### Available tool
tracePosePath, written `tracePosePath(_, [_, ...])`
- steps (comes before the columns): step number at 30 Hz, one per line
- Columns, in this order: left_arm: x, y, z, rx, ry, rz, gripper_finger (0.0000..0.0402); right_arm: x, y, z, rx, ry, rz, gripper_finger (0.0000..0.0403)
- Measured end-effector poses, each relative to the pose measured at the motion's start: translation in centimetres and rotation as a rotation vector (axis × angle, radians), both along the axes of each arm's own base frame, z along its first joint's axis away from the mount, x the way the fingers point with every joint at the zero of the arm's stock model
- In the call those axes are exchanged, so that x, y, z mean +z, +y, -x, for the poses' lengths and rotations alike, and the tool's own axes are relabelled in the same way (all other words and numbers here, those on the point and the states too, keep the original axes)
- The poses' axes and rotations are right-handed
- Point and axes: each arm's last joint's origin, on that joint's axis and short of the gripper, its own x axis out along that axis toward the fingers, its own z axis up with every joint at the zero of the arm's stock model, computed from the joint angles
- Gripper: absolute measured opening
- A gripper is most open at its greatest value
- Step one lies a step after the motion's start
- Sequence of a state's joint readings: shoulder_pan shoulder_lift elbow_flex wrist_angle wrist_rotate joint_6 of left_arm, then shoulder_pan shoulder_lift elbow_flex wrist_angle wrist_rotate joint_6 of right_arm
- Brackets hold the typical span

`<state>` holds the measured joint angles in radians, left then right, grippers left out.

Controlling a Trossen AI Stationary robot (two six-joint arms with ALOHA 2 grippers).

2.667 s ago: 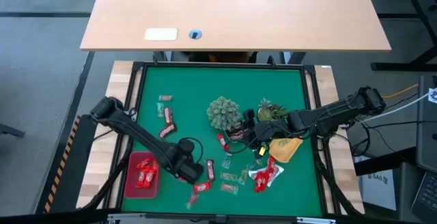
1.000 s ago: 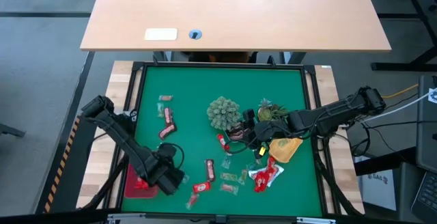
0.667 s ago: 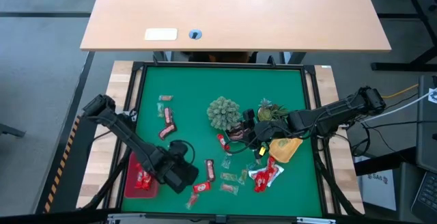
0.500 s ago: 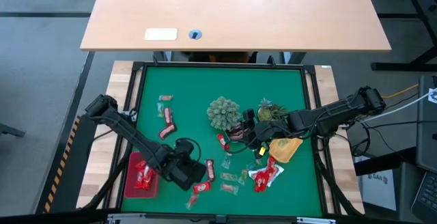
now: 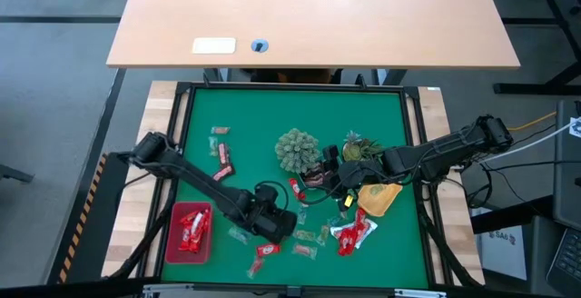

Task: Organize candy in baskets
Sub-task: Put the brown chocolate into the blue bin

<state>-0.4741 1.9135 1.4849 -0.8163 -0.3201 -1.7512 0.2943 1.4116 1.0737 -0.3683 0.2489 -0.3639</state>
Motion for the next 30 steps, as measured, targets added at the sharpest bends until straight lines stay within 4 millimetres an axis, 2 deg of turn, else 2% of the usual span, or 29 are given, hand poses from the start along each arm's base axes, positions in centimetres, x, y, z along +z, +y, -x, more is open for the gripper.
tracePosePath(10, [-2.7, -0.2, -1.0, -0.016, 0.083, 0.078, 0.0185, 0.0, 0.0, 0.0, 0.000, -0.001, 0.000, 0.0184])
tracePosePath(14, [-3.3, -0.6, -1.6, 0.000, 0.054, 0.105, 0.0186, 0.0, 0.0, 0.0, 0.000, -0.001, 0.000, 0.0184])
tracePosePath(30, [-4.3, -1.1, -1.9, 0.034, 0.052, 0.139, 0.0187, 0.0, 0.0, 0.0, 0.000, -0.002, -0.001, 0.0184])
